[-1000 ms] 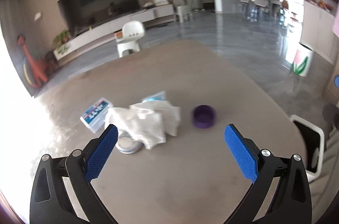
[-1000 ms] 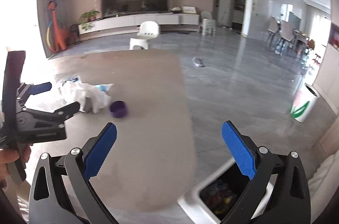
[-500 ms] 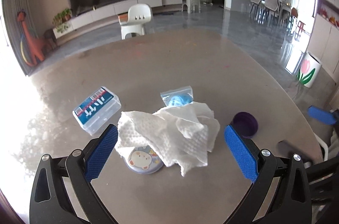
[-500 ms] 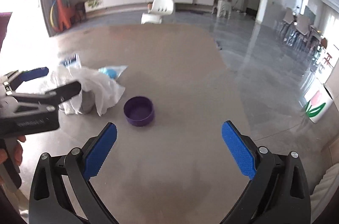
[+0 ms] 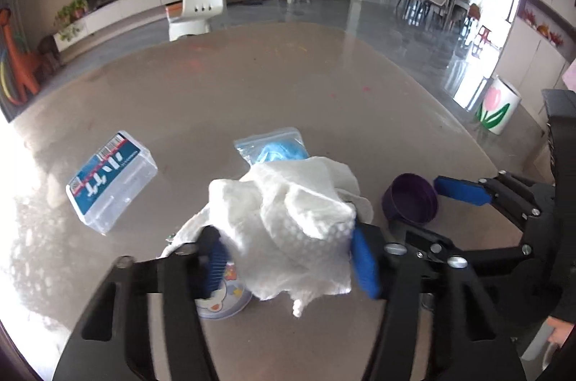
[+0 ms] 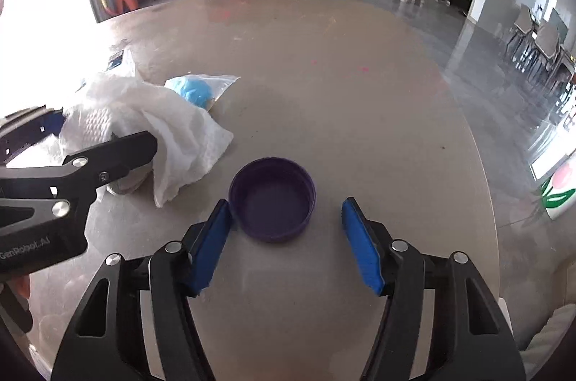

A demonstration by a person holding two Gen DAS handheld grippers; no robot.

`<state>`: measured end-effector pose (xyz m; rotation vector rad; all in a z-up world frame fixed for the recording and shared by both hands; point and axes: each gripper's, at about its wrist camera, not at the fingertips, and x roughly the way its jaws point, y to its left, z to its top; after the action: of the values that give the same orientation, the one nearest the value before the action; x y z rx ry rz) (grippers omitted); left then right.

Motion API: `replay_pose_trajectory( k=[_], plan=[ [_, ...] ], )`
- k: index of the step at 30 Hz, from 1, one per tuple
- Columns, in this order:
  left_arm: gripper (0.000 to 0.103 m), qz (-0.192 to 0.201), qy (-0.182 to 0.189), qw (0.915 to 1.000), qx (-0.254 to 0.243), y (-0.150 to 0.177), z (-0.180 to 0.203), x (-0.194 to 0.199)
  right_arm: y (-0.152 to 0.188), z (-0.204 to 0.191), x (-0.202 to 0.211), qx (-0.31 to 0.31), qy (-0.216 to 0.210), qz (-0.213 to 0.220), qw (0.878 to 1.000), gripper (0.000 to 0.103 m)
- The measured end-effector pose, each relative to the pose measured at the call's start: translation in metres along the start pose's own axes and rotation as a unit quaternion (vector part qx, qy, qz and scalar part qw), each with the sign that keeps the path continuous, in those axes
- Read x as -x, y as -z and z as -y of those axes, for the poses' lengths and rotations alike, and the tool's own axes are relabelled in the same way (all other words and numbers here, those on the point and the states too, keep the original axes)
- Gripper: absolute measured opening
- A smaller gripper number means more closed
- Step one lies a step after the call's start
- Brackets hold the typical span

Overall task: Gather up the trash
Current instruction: 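Grasp the white tissue with the left tool while the right tool grasps the purple cap, then carry the tissue and purple cap over the white bin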

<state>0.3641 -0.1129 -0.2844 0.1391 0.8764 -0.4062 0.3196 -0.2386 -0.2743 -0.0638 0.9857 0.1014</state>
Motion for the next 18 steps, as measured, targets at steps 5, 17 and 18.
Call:
replay_pose_trajectory(
  k=[5,17,18],
  plan=[
    [0.023,-0.005,0.021,0.9998,-0.002,0.000,-0.002,0.001,0.000,0.001,0.007,-0.002,-0.004,0.003,1.000,0.047],
    [0.023,0.060,0.006,0.9982,-0.005,-0.012,-0.019,0.086,0.013,0.002,0.078,-0.011,-0.017,0.073,0.997,0.047],
    [0.023,0.064,0.007,0.9979,-0.006,-0.014,-0.019,0.092,0.013,0.002,0.082,-0.011,-0.018,0.076,0.997,0.047]
  ],
)
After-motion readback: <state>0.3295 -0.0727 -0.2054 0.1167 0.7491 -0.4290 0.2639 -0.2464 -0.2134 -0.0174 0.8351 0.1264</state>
